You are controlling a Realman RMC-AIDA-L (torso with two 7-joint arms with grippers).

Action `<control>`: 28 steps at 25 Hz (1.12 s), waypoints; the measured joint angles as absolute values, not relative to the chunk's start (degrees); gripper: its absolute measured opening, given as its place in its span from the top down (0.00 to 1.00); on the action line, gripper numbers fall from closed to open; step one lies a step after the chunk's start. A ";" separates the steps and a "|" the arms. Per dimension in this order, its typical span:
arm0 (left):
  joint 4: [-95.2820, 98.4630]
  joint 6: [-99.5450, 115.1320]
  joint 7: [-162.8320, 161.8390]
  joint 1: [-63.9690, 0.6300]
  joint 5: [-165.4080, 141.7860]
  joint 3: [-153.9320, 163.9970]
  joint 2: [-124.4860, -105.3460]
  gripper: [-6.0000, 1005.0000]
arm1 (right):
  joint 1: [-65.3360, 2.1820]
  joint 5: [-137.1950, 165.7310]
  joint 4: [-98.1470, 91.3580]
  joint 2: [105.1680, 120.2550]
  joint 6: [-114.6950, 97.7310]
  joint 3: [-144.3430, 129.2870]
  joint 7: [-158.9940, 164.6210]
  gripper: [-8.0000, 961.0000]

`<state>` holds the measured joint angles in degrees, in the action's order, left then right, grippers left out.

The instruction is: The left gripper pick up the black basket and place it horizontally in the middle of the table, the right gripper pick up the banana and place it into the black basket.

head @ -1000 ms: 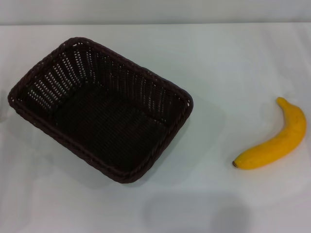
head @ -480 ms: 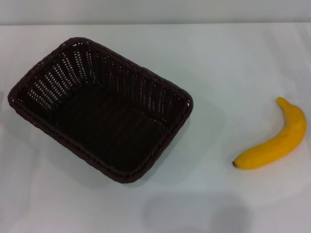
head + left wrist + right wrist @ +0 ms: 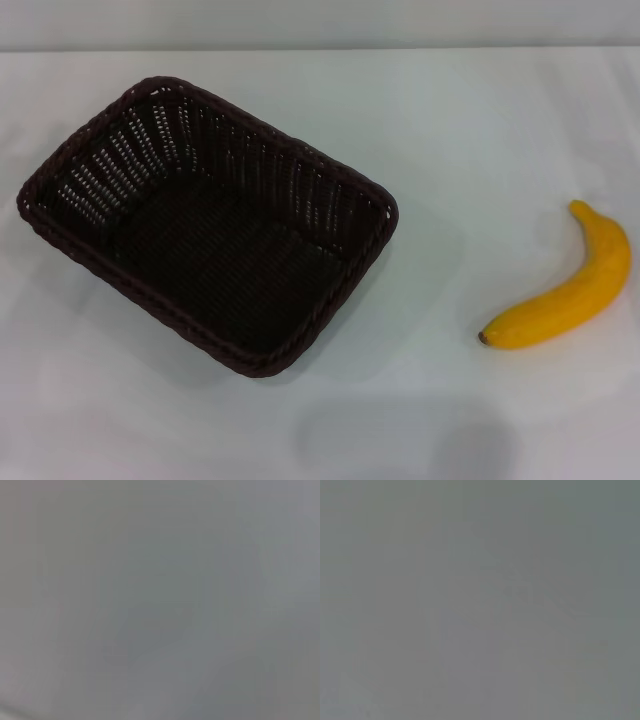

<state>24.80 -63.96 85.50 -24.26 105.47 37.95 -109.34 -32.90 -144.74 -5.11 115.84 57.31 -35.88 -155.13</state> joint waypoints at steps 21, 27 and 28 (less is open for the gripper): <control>32.38 -79.68 47.94 -50.72 36.12 40.03 -98.71 0.13 | -34.49 -144.74 -5.06 115.86 56.22 -36.05 -155.57 0.09; 32.35 -76.61 47.61 -52.12 29.98 40.57 -103.38 0.13 | -33.78 -144.81 -4.80 115.89 55.88 -35.82 -155.10 0.09; 32.08 -76.36 47.57 -52.31 29.18 40.64 -103.68 0.13 | -33.72 -144.84 -4.80 115.92 55.90 -35.81 -155.09 0.09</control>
<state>32.08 -76.36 47.57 -52.31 29.18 40.64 -103.68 -33.72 -144.84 -4.80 115.92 55.90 -35.81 -155.09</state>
